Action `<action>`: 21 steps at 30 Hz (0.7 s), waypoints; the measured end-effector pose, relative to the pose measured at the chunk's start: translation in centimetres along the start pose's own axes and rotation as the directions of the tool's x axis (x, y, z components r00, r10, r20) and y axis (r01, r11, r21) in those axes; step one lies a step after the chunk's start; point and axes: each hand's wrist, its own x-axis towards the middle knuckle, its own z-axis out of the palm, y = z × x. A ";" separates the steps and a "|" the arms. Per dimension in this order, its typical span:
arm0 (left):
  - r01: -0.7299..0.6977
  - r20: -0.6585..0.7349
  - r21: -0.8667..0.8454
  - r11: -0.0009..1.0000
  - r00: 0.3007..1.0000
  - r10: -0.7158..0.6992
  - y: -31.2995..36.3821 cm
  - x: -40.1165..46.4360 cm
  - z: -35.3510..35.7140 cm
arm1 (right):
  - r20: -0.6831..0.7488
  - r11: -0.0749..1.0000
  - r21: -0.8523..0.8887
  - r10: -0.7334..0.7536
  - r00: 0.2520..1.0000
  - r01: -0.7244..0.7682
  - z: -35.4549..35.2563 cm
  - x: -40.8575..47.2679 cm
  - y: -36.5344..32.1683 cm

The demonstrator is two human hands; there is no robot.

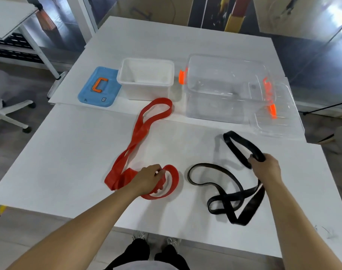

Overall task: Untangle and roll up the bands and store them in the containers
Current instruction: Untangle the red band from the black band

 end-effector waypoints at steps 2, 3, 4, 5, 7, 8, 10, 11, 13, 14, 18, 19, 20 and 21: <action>-0.015 -0.012 0.013 1.000 1.000 0.016 0.2 -0.2 -0.1 | 0.043 0.996 -0.067 0.060 0.997 -0.057 0.9 0.2 1.2; -0.023 -0.014 -0.003 1.000 1.000 0.023 0.3 -0.3 -0.2 | 0.044 0.992 -0.103 0.080 0.996 -0.075 1.5 0.1 1.8; -0.028 -0.016 -0.015 0.999 0.999 0.028 0.5 -0.4 -0.4 | 0.035 0.987 -0.132 0.093 0.995 -0.088 2.2 0.0 2.4; -0.036 -0.021 -0.021 0.999 0.999 0.036 0.6 -0.5 -0.5 | 0.026 0.985 -0.145 0.099 0.995 -0.094 2.9 -0.3 2.8; -0.048 -0.035 -0.027 0.998 0.998 0.047 1.0 -0.7 -0.8 | 0.031 0.987 -0.142 0.075 0.997 -0.070 4.5 -1.4 3.1; -0.054 -0.044 -0.036 0.998 0.998 0.052 1.2 -0.9 -1.0 | 0.044 0.991 -0.127 0.054 0.998 -0.048 5.3 -2.0 3.1; -0.068 -0.061 -0.046 0.997 0.996 0.066 1.4 -1.2 -1.2 | 0.077 0.998 -0.069 0.015 0.997 -0.010 6.7 -3.4 2.7; -0.075 -0.068 -0.043 0.996 0.995 0.072 1.5 -1.3 -1.4 | 0.095 0.999 -0.045 0.000 0.995 0.004 7.3 -4.1 2.5; -0.085 -0.083 -0.046 0.995 0.993 0.081 1.7 -1.5 -1.5 | 0.124 0.999 -0.034 -0.022 0.992 0.026 8.5 -5.4 2.3; -0.091 -0.091 -0.057 0.994 0.992 0.085 1.8 -1.6 -1.6 | 0.138 0.997 -0.050 -0.047 0.989 0.054 9.2 -6.0 2.4; -0.149 -0.169 -0.143 0.979 0.978 0.124 2.1 -2.2 -1.6 | 0.208 0.990 0.025 -0.142 0.968 0.139 11.0 -8.3 1.7; -0.165 -0.204 -0.170 0.972 0.971 0.129 2.1 -2.3 -1.6 | 0.243 0.987 0.100 -0.147 0.959 0.126 11.5 -8.6 1.3; -0.177 -0.233 -0.201 0.964 0.964 0.128 2.2 -2.3 -1.6 | 0.283 0.979 0.171 -0.156 0.946 0.110 11.9 -9.1 0.8; -0.187 -0.254 -0.231 0.955 0.959 0.126 2.3 -2.4 -1.7 | 0.324 0.966 0.237 -0.175 0.930 0.100 12.2 -9.6 0.3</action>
